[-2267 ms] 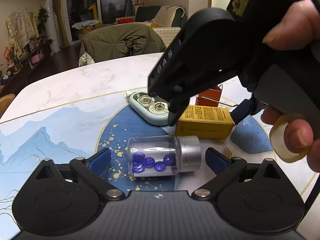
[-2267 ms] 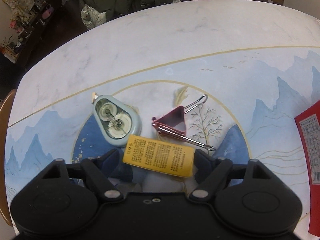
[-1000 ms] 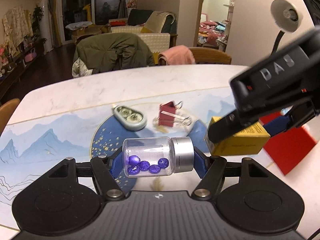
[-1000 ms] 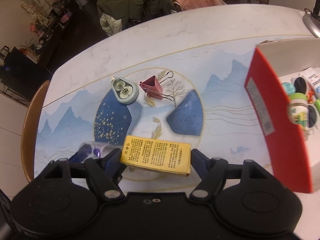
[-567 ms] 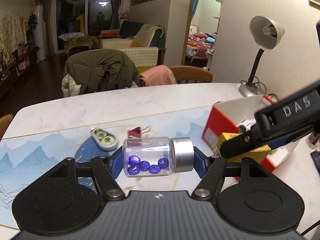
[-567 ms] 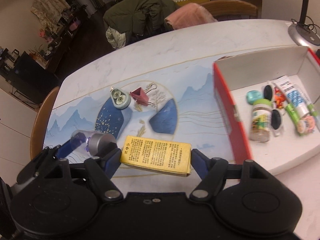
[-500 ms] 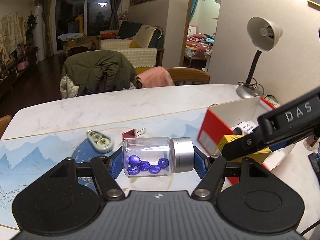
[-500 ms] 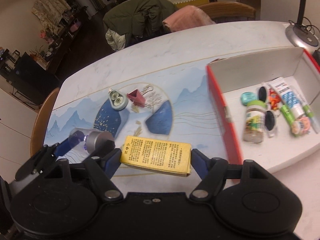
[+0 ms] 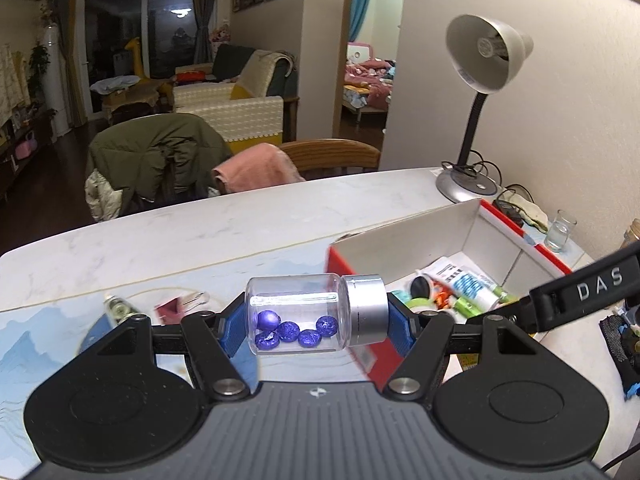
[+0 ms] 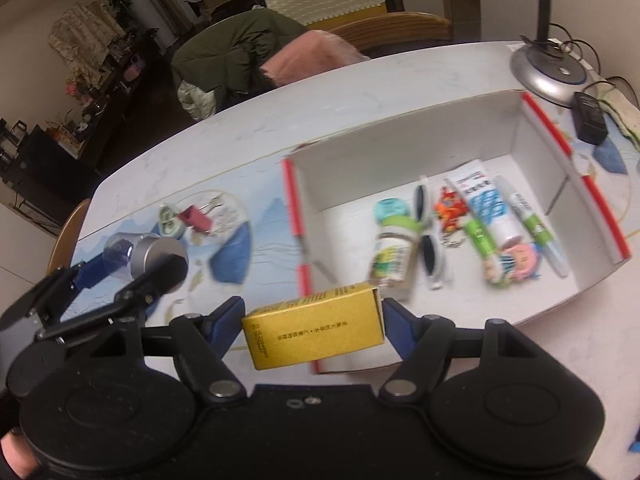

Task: Organize rigid objects
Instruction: 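Carry the pill bottle with the left gripper while the right gripper carries the yellow box to the shoebox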

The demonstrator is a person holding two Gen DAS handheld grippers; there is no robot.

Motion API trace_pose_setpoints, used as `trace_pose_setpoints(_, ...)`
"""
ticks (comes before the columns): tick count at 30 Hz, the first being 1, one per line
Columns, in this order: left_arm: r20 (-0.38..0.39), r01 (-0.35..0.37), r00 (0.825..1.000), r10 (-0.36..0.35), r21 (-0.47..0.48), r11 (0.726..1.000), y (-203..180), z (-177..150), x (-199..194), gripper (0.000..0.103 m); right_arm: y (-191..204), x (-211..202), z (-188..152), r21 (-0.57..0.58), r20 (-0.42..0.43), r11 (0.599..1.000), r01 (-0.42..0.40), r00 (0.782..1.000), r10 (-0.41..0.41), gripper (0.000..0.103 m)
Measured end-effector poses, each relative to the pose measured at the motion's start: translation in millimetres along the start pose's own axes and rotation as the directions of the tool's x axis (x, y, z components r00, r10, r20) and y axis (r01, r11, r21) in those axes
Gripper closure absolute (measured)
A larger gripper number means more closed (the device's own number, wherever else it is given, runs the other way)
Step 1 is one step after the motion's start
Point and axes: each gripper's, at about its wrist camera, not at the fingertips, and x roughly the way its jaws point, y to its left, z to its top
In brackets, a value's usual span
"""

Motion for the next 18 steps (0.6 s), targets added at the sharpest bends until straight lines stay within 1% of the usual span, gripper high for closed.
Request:
trace_pose_setpoints(6,-0.032,0.025,0.999,-0.024,0.03,0.999,-36.1,18.5,33.7,0.034,-46.2,-5.9,12.1,0.016,0.008,1.0,0.015,1.0,-0.015,0.029)
trace_pose_setpoints(13,-0.079,0.061,0.995,-0.057,0.05,0.997,-70.6,38.3,74.9,0.034,-103.2,-9.3,30.3,0.043,0.034,0.997,0.069,0.997,-0.07,0.029)
trace_pose_setpoints(16,-0.111,0.082,0.991,-0.076,0.045,0.996,-83.3,47.5,94.6,0.034,-119.6,-6.6,34.4,0.014,0.039,0.996,0.092,0.995,-0.093,0.029)
trace_pose_setpoints(18,-0.127,0.09,0.988,-0.082,0.062,0.994,-93.8,53.2,107.3,0.034,-126.3,-3.5,35.4,-0.021,0.043,0.995,0.096,0.995,-0.095,0.029)
